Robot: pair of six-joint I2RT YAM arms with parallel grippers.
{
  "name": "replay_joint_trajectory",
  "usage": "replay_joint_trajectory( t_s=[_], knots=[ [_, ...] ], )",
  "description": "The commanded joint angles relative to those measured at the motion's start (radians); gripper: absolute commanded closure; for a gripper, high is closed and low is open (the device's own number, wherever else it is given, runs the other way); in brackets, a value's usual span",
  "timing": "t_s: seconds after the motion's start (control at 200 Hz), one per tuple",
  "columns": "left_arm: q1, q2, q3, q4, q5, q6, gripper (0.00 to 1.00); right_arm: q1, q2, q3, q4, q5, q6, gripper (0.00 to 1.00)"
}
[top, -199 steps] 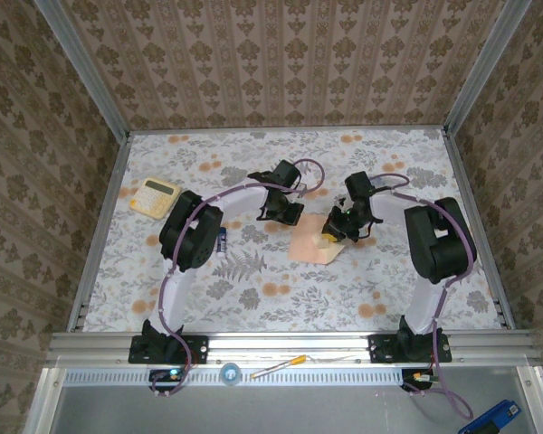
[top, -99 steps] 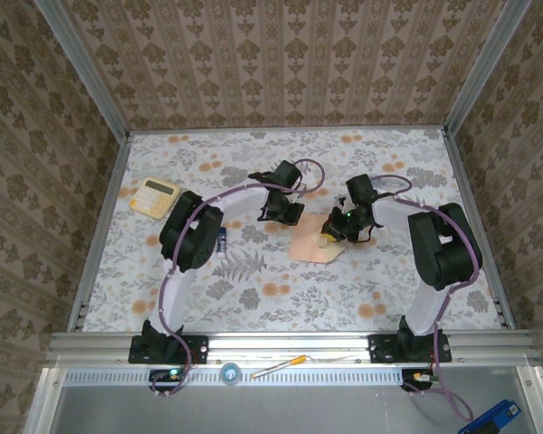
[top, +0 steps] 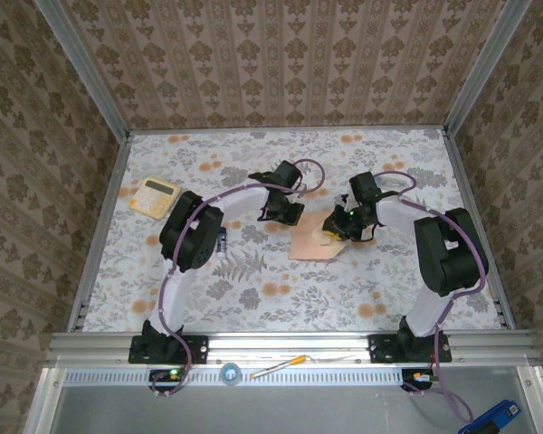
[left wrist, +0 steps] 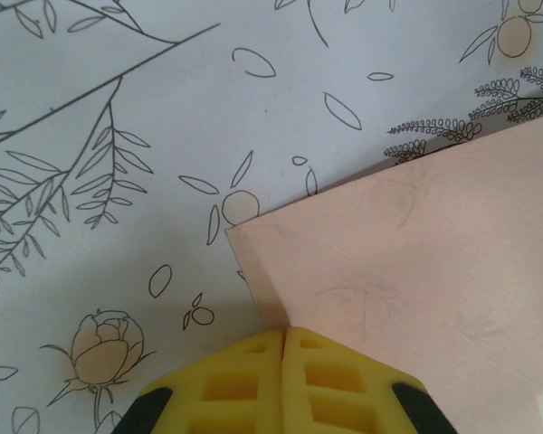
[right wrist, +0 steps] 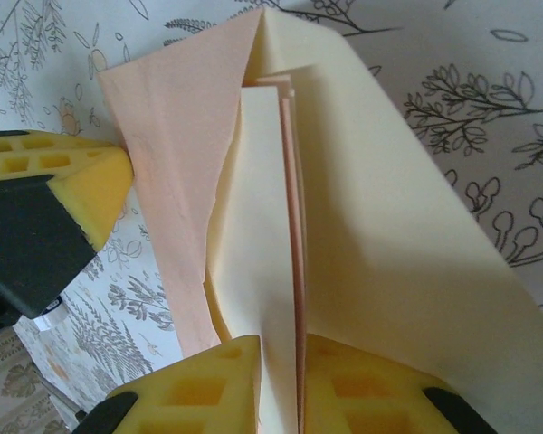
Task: Place the letter into the envelope and seal it
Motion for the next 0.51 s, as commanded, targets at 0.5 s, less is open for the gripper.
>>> replay_joint_trajectory(
  t_s=[0.5],
  knots=[
    [-0.013, 0.062, -0.059, -0.149, -0.047, -0.004, 1.0, -0.014, -0.004, -0.015, -0.048, 0.07, -0.023, 1.0]
  ],
)
